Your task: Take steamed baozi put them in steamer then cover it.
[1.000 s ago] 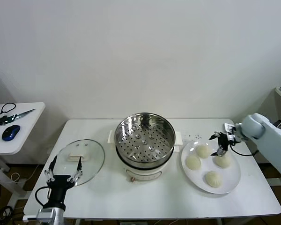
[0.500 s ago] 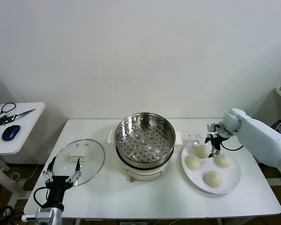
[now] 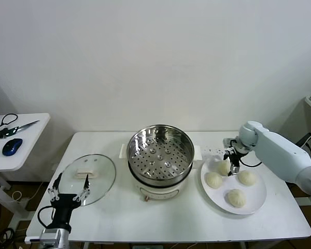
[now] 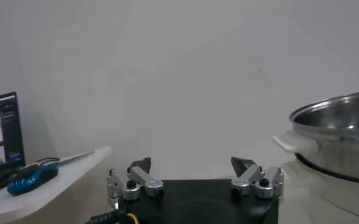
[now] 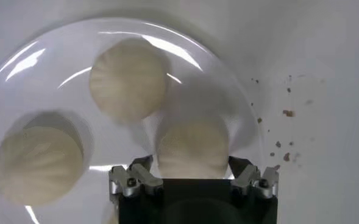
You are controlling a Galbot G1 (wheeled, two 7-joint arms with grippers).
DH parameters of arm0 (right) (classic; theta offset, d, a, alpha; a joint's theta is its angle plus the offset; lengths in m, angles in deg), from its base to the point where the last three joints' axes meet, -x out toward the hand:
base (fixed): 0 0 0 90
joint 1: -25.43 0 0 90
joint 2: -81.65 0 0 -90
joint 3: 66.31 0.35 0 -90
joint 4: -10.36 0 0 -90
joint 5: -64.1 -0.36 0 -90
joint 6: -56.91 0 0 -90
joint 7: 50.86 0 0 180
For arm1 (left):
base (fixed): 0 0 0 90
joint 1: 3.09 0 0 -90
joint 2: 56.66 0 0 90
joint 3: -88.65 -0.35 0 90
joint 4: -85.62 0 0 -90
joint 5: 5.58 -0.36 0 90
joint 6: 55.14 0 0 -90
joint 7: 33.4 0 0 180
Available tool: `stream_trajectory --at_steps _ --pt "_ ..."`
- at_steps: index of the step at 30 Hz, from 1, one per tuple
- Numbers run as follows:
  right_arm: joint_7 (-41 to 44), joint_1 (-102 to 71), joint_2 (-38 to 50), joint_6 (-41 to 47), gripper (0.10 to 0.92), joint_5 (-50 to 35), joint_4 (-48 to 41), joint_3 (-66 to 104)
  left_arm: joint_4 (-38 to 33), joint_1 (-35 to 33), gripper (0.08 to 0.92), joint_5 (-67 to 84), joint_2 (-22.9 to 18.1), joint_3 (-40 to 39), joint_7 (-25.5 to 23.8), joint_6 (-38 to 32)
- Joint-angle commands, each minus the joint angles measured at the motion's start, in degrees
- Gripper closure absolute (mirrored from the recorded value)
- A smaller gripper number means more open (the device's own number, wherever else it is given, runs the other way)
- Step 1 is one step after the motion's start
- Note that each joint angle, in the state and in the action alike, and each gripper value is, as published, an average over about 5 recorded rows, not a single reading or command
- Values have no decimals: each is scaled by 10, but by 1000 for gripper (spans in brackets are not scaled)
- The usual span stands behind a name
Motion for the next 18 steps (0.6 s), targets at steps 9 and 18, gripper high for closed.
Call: stream_trajectory --at_steps 9,18 --pt "5 12 1 -20 316 5 7 3 0 -6 177 -3 2 -2 0 -1" --pt "21 171 16 -98 318 -73 53 -113 -2 -13 177 2 4 0 0 -2"
